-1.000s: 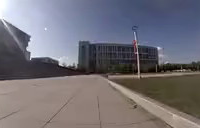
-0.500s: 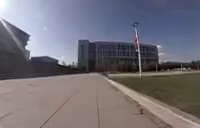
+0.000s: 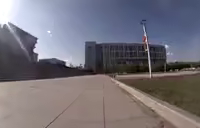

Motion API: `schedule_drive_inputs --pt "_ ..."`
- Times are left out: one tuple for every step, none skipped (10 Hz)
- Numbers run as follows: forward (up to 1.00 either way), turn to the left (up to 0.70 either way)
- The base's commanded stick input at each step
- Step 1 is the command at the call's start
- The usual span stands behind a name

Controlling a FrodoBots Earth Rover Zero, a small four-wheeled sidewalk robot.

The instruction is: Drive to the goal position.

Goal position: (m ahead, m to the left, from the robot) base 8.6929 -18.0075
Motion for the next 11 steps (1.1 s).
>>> schedule_drive_inputs --pt "0.7 0.0" --pt "0.7 0.0" --pt "0.7 0.0" --pt "0.7 0.0" --pt "0.7 0.0" --pt "0.7 0.0" --pt "0.7 0.0" --pt "0.7 0.0" --pt "0.7 0.0" --pt "0.7 0.0" --pt "0.7 0.0"
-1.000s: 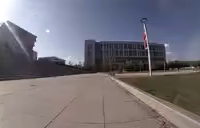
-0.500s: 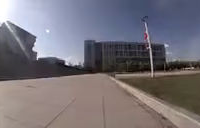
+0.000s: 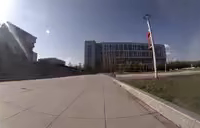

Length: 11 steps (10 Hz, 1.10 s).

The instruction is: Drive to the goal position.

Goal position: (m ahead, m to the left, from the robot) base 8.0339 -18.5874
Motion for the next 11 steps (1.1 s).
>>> schedule_drive_inputs --pt "0.7 0.0" --pt "0.7 0.0" --pt "0.7 0.0" --pt "0.7 0.0" --pt "0.7 0.0" --pt "0.7 0.0" --pt "0.7 0.0" --pt "0.7 0.0" --pt "0.7 0.0" --pt "0.7 0.0" --pt "0.7 0.0"
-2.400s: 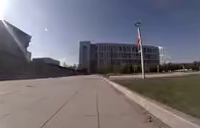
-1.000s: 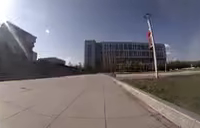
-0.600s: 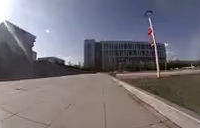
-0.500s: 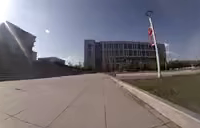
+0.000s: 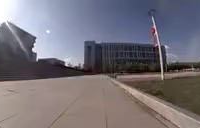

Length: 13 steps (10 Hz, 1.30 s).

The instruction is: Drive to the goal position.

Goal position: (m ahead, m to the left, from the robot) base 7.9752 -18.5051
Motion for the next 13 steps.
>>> schedule_drive_inputs --pt "0.7 0.0" --pt "0.7 0.0" --pt "0.7 0.0" --pt "0.7 0.0" --pt "0.7 0.0" --pt "0.7 0.0" --pt "0.7 0.0" --pt "0.7 0.0" --pt "0.7 0.0" --pt "0.7 0.0" --pt "0.7 0.0" --pt "0.7 0.0" --pt "0.7 0.0"
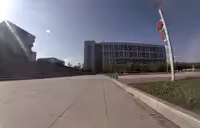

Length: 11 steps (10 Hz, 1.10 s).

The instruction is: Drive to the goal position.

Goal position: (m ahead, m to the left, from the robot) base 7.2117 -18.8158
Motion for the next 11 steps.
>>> schedule_drive_inputs --pt "0.7 0.12" --pt "0.7 0.26" --pt "0.7 0.35" --pt "0.7 0.11" --pt "0.7 0.0" --pt "0.7 0.0" --pt "0.7 0.0" --pt "0.7 0.0" --pt "0.7 0.0" --pt "0.7 0.0" --pt "0.7 0.0"
